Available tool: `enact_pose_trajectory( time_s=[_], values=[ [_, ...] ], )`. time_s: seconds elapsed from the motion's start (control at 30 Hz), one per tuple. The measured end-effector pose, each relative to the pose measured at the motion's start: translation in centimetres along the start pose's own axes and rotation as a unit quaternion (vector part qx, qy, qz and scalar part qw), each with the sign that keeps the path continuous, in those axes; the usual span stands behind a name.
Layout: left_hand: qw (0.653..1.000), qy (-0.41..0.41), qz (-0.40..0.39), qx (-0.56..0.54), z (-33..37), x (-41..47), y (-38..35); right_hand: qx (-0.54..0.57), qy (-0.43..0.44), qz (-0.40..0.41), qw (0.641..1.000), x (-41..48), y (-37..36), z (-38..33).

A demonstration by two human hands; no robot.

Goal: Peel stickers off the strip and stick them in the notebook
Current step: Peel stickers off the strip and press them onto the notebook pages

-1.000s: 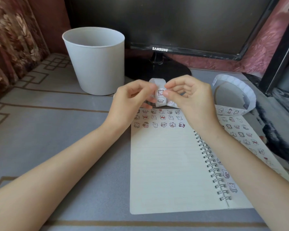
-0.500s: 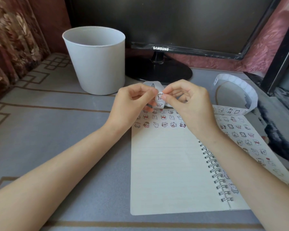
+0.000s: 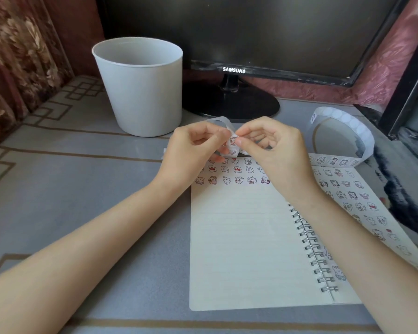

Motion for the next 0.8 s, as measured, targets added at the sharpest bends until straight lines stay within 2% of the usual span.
enact_pose_trajectory(
  time_s=[0.43,0.67,0.73,0.8],
  values=[
    [1.000,0.029,0.006,-0.008,0.0,-0.1,-0.1,-0.051,0.004,0.003,0.999,-0.4,-0.1,-0.1],
    [0.995,0.083,0.009,-0.054,-0.7,0.1,0.1,-0.143,0.104,-0.003,0.984,-0.6,-0.3,-1.1],
    [0.994,0.094,0.012,-0.051,-0.8,0.1,0.2,-0.107,0.076,-0.017,0.991,-0.6,-0.1,-1.8],
    [0.993,0.102,0.009,-0.049,-0.9,0.1,0.3,-0.054,0.007,-0.045,0.998,-0.6,0.0,-2.3]
  ],
)
Point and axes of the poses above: each hand's wrist, its own x-axis towards the middle knuckle, its own y-axis out of the back of the hand, z = x × y, the point moved 5 cm from there along x, towards the middle knuckle, and after that the axes turned 7 degrees about z, right-handed, at the moved point
